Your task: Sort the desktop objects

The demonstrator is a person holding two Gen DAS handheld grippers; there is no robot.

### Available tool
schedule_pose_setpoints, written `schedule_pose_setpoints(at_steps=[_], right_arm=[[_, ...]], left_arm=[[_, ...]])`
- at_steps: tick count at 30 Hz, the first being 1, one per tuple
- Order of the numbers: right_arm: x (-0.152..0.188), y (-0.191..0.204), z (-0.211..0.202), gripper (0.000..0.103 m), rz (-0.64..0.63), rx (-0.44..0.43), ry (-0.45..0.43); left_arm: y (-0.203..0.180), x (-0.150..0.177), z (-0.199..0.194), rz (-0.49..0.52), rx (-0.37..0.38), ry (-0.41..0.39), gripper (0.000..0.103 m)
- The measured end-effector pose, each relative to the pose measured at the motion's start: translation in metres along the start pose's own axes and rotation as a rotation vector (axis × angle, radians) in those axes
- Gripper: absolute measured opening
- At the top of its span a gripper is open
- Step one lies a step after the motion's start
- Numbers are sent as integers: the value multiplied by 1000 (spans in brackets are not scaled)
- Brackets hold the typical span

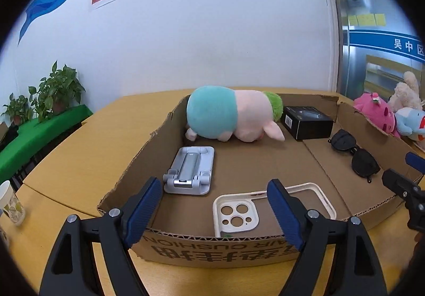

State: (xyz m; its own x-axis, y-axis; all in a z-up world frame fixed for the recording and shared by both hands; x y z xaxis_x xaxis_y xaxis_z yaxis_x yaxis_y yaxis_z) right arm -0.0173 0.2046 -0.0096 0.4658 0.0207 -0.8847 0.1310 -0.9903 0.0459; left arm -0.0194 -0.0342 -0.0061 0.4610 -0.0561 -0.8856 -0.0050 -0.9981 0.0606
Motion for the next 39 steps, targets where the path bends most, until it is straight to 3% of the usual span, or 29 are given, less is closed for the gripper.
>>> schedule_pose_setpoints(at_steps=[3,39], right_arm=[[1,0,-2,103,-1,4,-17],[-1,2,-3,103,-3,-3,-17]], left_arm=[[-1,3,-3,-2,-1,-35,86],[0,2,-4,2,2,-30,89]])
Point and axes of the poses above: each gripper's, at about its wrist camera, not at the fingertips, and z roughly the way its jaws point, y to its left, x to its underside, the point moved 3 cm from there along z, roughly the way its jaws point, and after that the axes turned 1 degree about z, right-handed, at the moved point
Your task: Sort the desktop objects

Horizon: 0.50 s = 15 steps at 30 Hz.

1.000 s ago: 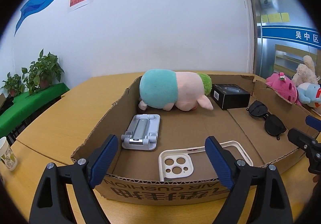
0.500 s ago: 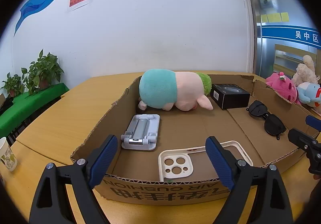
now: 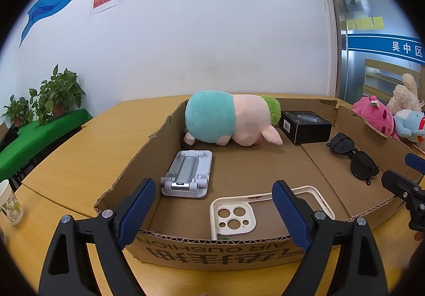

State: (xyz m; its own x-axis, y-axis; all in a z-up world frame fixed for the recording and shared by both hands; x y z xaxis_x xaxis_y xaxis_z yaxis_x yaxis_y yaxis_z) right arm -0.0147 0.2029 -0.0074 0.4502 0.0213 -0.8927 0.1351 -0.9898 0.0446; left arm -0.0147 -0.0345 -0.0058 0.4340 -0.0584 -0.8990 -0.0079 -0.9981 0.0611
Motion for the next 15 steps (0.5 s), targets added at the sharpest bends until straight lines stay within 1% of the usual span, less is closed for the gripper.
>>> schedule_pose_setpoints(at_steps=[15], right_arm=[[0,0,0,103,-1,0,1]], left_arm=[[1,0,0,-1,0,2,89]])
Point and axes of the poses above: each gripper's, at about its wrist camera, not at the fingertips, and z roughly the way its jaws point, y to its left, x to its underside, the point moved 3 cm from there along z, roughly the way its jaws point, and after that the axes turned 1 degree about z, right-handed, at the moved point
